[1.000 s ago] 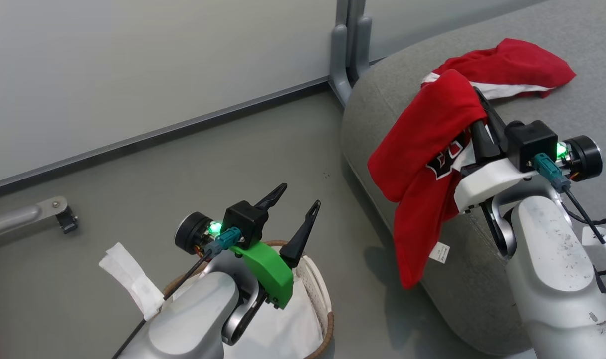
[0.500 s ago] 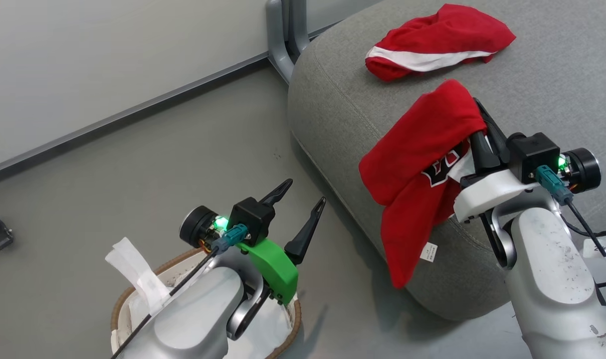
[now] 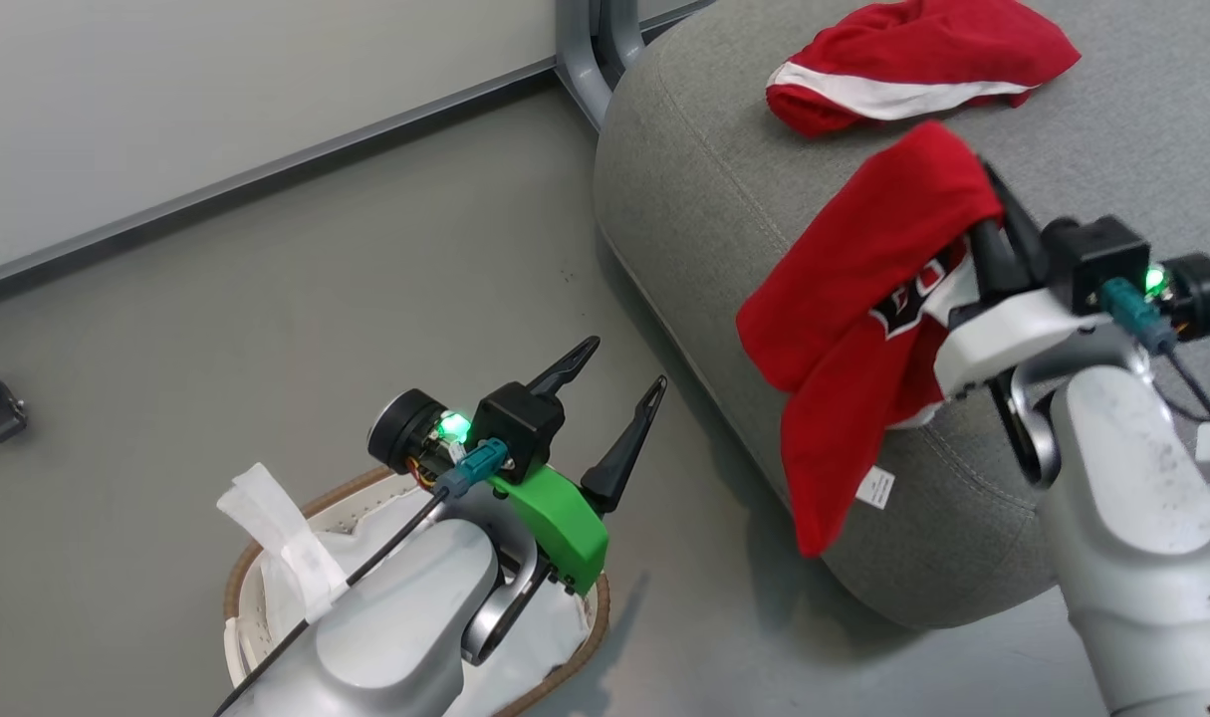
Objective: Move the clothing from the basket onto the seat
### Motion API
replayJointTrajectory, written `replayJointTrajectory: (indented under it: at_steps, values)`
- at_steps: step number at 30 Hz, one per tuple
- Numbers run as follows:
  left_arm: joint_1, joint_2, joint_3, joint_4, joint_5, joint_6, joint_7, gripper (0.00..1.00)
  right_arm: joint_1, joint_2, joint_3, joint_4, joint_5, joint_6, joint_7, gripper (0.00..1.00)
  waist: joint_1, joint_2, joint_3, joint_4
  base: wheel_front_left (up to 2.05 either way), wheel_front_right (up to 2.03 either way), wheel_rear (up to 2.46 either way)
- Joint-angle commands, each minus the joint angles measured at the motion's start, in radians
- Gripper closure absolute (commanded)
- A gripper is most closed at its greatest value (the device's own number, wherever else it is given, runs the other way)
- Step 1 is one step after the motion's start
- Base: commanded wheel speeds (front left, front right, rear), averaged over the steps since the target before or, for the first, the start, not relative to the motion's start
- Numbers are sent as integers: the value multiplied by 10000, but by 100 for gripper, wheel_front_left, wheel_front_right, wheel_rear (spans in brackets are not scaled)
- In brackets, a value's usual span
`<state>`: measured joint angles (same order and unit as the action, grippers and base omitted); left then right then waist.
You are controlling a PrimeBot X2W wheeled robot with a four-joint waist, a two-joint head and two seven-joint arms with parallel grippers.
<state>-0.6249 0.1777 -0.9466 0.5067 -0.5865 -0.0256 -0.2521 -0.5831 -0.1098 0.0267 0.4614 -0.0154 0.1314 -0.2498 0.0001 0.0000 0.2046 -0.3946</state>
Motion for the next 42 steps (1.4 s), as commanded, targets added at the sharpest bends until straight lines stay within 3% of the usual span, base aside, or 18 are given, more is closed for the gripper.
replayJointTrajectory:
  at_steps: [1, 6, 10, 17, 24, 33, 40, 42]
  values:
    - [-185, 96, -15, -91, 126, 72, -44, 0, -482, -120, 1, 0, 29, -13, 62, 100, -1, 0, 309, 218, 0, 0, 0]
    - [-339, 228, -39, -419, 287, 212, -35, 0, -2181, -796, 88, 193, 189, -14, 435, 100, -1, 0, 950, 466, 0, 0, 0]
    - [-600, 317, -106, -775, 483, 265, 110, 0, -3992, -1734, 104, 417, 434, -14, 1040, 100, -1, 0, 1706, 796, 0, 0, 0]
    - [-1131, 587, -74, -1487, 766, 441, 336, 0, -6659, -3307, -1031, 928, 622, -13, 2023, 100, -1, 0, 3105, 1517, 0, 0, 0]
    - [-1530, 651, -152, -1978, 960, 490, 468, 0, -7883, -4593, -1898, 2224, -428, -14, 2448, 100, -1, 0, 4174, 2332, 0, 0, 0]
    - [-1662, 601, -409, -2058, 1166, 495, 471, 0, -6989, -4427, -3217, 4077, -2018, -14, 1656, 100, -1, 0, 4872, 2827, 0, 0, 0]
    - [-1713, 815, -470, -2131, 1225, 547, 561, 0, -6148, -3615, -4392, 5108, -2987, -14, 971, 100, -1, 0, 4987, 2709, 0, 0, 0]
    - [-1685, 853, -471, -2173, 1226, 586, 609, 0, -6108, -3425, -4577, 5251, -3174, -14, 746, 60, -1, 0, 4972, 2588, 0, 0, 0]
